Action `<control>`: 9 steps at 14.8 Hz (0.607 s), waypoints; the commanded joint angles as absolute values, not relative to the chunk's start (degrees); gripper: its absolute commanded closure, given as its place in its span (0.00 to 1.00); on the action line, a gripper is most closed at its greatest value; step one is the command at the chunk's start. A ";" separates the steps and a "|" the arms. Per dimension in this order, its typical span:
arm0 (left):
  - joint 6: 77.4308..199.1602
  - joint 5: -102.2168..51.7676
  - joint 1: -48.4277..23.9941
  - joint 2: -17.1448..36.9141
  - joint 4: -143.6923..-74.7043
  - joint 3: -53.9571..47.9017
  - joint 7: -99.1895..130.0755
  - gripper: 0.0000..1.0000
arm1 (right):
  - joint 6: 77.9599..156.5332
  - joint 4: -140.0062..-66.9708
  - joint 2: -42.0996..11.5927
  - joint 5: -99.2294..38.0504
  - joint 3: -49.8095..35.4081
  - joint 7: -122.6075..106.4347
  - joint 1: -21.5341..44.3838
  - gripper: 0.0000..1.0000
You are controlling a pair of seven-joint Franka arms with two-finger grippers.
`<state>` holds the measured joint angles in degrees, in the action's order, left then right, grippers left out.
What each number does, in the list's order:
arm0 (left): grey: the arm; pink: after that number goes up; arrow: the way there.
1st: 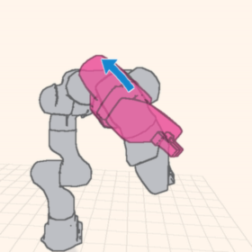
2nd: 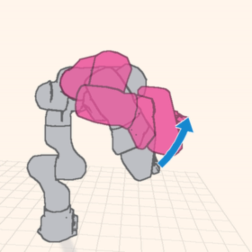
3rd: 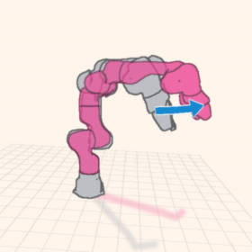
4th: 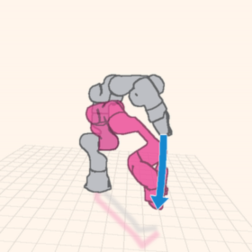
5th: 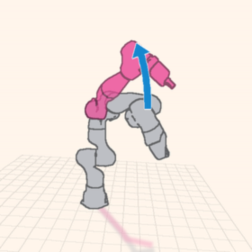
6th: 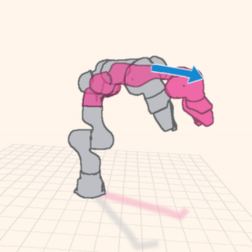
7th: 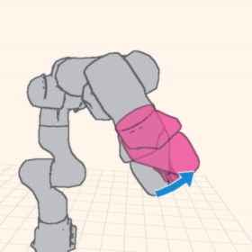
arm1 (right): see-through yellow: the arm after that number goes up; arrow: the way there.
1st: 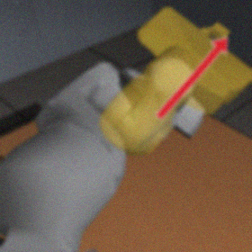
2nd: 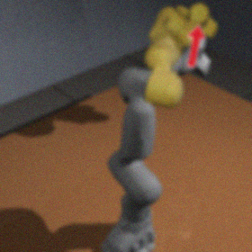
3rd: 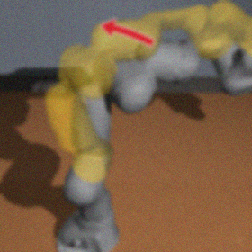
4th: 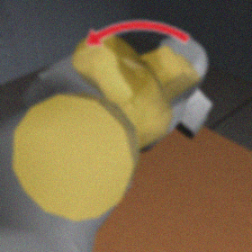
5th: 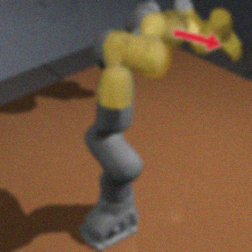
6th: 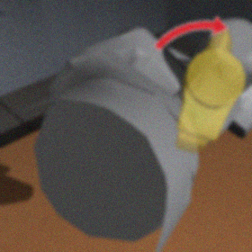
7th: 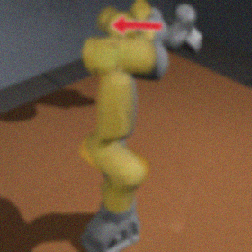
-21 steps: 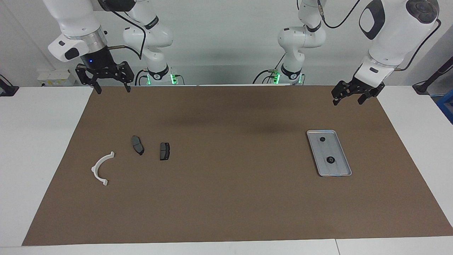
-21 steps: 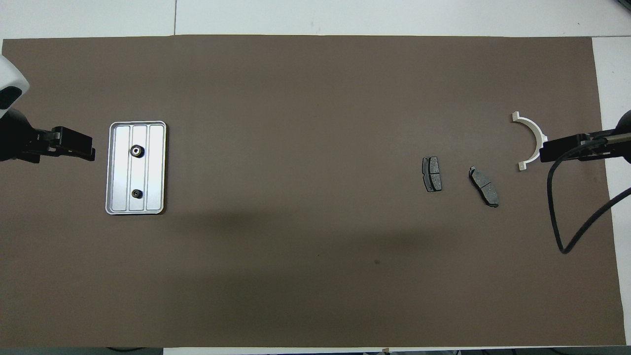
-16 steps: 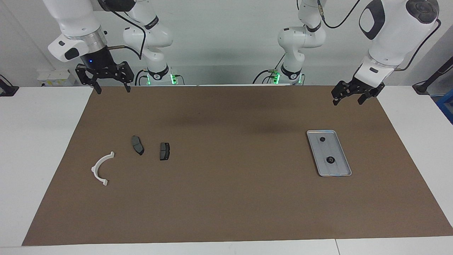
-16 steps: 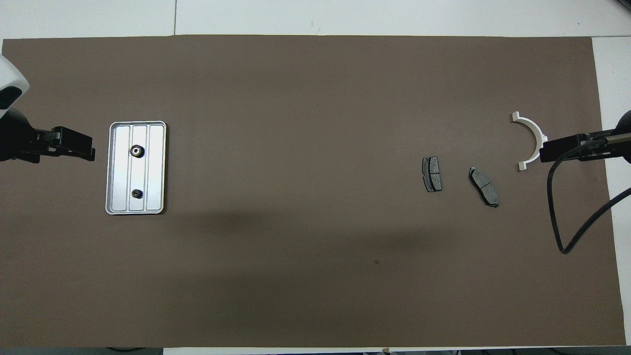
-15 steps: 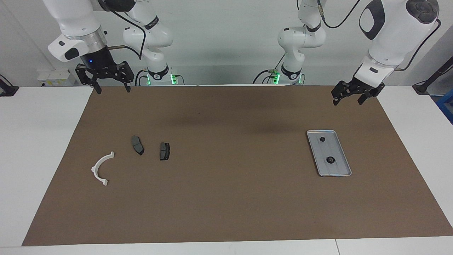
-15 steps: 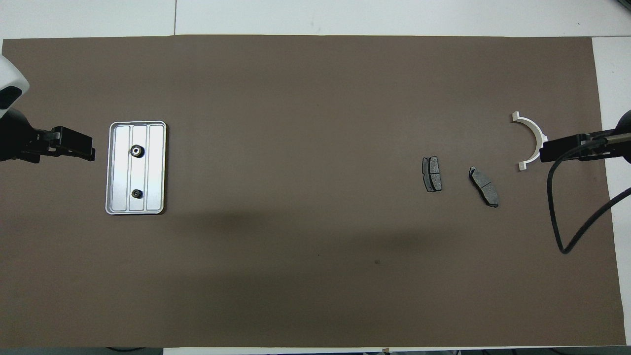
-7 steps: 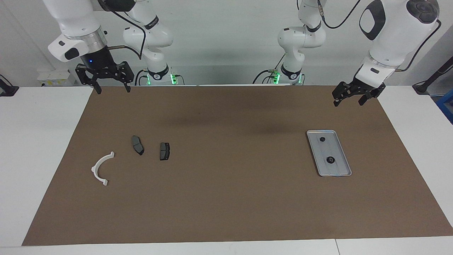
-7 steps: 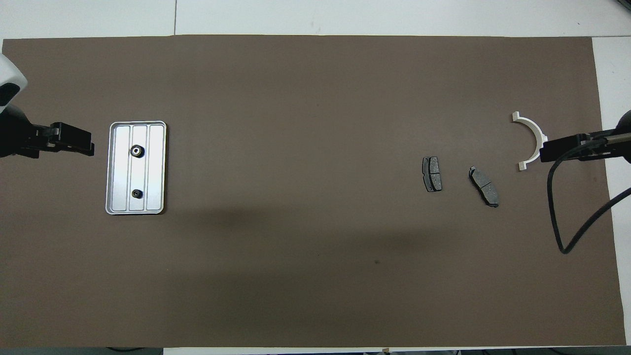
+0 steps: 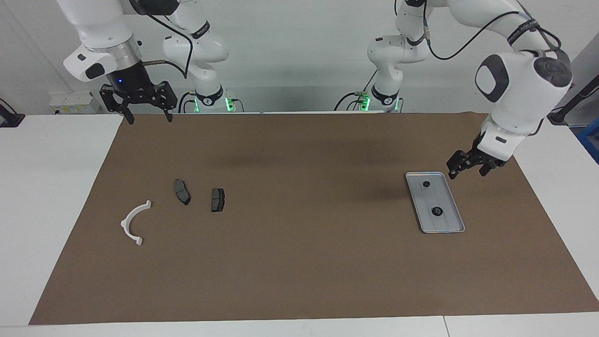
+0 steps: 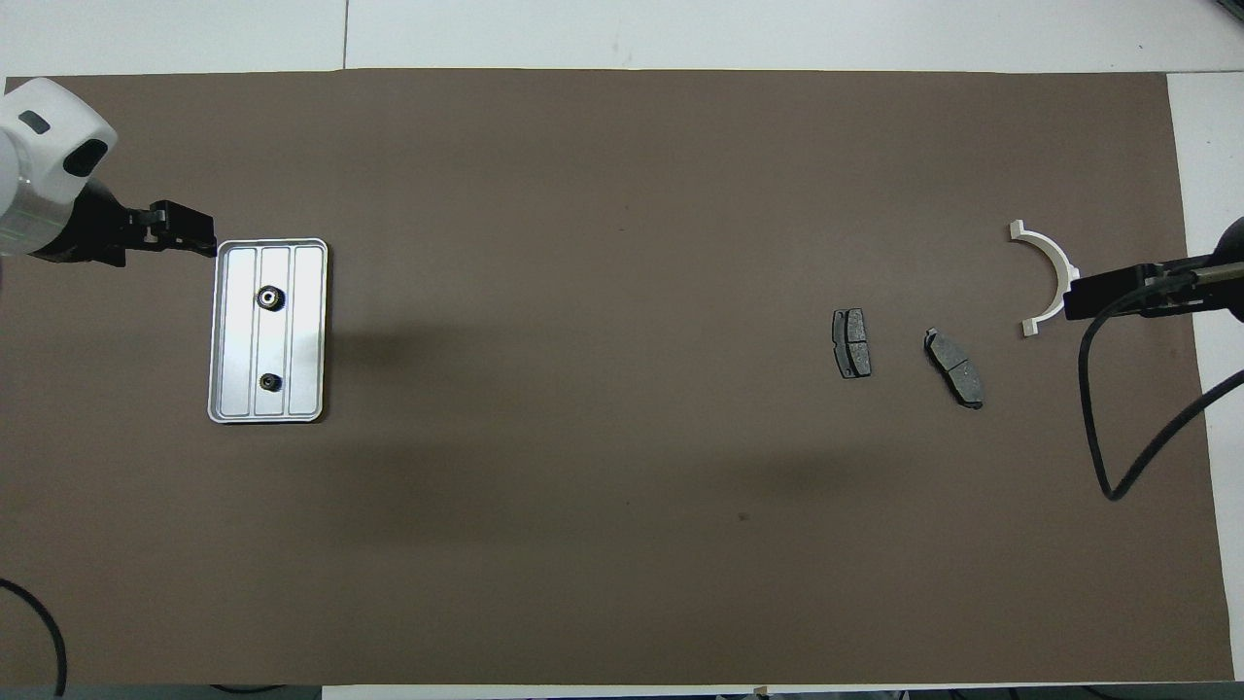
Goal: Place bearing gear from tray to pile
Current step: 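Reach the left gripper into the silver tray and grasp a black gear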
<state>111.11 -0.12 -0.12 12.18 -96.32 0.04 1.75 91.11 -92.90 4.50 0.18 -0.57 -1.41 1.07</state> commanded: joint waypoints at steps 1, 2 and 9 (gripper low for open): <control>121.60 0.97 0.88 15.10 -103.08 -0.26 1.76 0.00 | 91.23 -93.34 5.01 -0.09 -0.88 -2.55 0.53 0.00; 123.90 0.97 0.88 17.12 -103.70 -0.26 1.84 0.00 | 91.23 -93.34 5.01 -0.09 -0.88 -2.64 0.53 0.00; 131.39 0.70 1.32 21.27 -107.93 -0.26 2.55 0.20 | 91.14 -93.34 5.27 -0.70 -0.79 -2.90 0.35 0.00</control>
<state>128.86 -0.12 1.04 22.01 -105.53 0.03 1.78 91.11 -92.90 4.50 0.18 -0.57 -1.41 1.07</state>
